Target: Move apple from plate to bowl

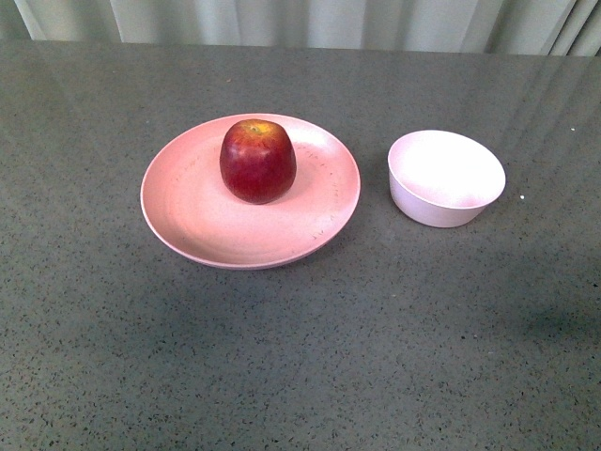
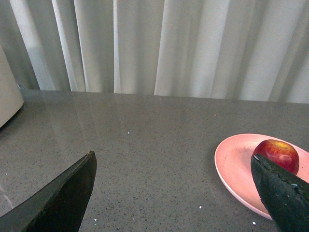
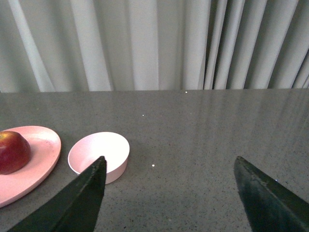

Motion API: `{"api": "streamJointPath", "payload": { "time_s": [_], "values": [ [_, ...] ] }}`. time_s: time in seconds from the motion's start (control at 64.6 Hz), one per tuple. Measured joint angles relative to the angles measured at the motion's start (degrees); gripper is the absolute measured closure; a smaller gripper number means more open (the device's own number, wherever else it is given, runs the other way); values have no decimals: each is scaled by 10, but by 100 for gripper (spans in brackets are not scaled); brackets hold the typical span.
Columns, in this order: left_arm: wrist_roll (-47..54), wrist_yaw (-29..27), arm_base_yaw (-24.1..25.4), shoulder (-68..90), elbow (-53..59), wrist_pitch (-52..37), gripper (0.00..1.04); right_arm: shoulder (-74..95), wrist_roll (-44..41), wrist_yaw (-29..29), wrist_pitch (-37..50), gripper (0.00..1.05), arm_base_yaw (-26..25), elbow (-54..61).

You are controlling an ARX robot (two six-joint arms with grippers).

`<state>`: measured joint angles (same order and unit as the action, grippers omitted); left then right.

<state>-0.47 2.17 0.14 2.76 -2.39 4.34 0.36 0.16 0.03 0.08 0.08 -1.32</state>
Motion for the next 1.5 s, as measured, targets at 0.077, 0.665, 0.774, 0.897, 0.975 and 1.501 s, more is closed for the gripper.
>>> {"api": "streamJointPath", "payload": {
  "time_s": [0.077,0.665,0.774,0.897,0.975,1.501],
  "values": [
    [-1,15,-9,117,-50,48,9,0,0,0,0,8,0,0],
    [-48,-65,-229,843,-339,-309,9,0,0,0,0,9,0,0],
    [-52,-71,-252,902,-375,-310,9,0,0,0,0,9,0,0],
    [-52,-76,-272,955,-411,-310,9,0,0,0,0,9,0,0],
    [-52,-80,-280,979,-430,-310,9,0,0,0,0,9,0,0],
    [-63,-112,-292,1103,-535,-278,9,0,0,0,0,9,0,0]
  ]
}}
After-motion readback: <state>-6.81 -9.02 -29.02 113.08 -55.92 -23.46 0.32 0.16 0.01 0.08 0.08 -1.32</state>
